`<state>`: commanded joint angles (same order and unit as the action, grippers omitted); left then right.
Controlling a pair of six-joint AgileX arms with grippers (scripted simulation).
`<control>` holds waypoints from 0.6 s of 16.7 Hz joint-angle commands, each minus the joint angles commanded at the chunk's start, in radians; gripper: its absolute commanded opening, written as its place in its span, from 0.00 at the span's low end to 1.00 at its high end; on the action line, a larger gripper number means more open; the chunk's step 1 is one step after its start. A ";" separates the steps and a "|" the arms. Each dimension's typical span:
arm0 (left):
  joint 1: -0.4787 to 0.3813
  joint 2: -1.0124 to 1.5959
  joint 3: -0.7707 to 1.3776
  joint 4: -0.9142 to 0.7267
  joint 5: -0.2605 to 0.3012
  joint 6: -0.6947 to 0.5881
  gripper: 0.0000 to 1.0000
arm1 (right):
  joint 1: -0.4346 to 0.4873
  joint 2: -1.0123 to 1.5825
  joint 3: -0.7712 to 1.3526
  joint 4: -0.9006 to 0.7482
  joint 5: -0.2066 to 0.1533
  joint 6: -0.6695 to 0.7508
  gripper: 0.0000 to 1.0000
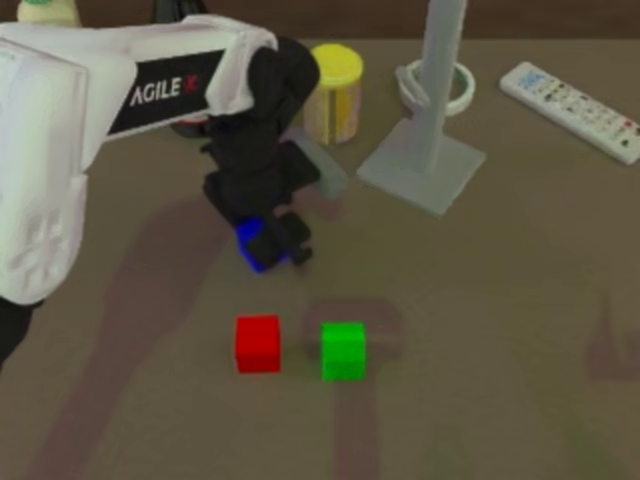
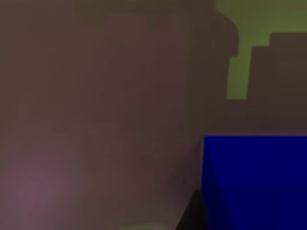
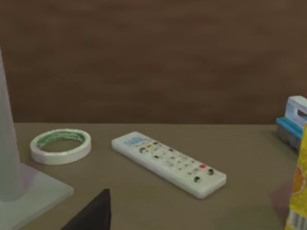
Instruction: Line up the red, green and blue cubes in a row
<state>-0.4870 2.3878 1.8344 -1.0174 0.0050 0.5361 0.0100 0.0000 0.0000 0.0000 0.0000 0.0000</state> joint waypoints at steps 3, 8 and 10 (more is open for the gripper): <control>0.000 0.000 0.000 0.000 0.000 0.000 0.00 | 0.000 0.000 0.000 0.000 0.000 0.000 1.00; 0.000 0.000 0.000 0.000 0.000 0.000 0.00 | 0.000 0.000 0.000 0.000 0.000 0.000 1.00; 0.000 0.000 0.000 0.000 0.000 0.000 0.00 | 0.000 0.000 0.000 0.000 0.000 0.000 1.00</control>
<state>-0.4870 2.3878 1.8344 -1.0174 0.0050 0.5361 0.0100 0.0000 0.0000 0.0000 0.0000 0.0000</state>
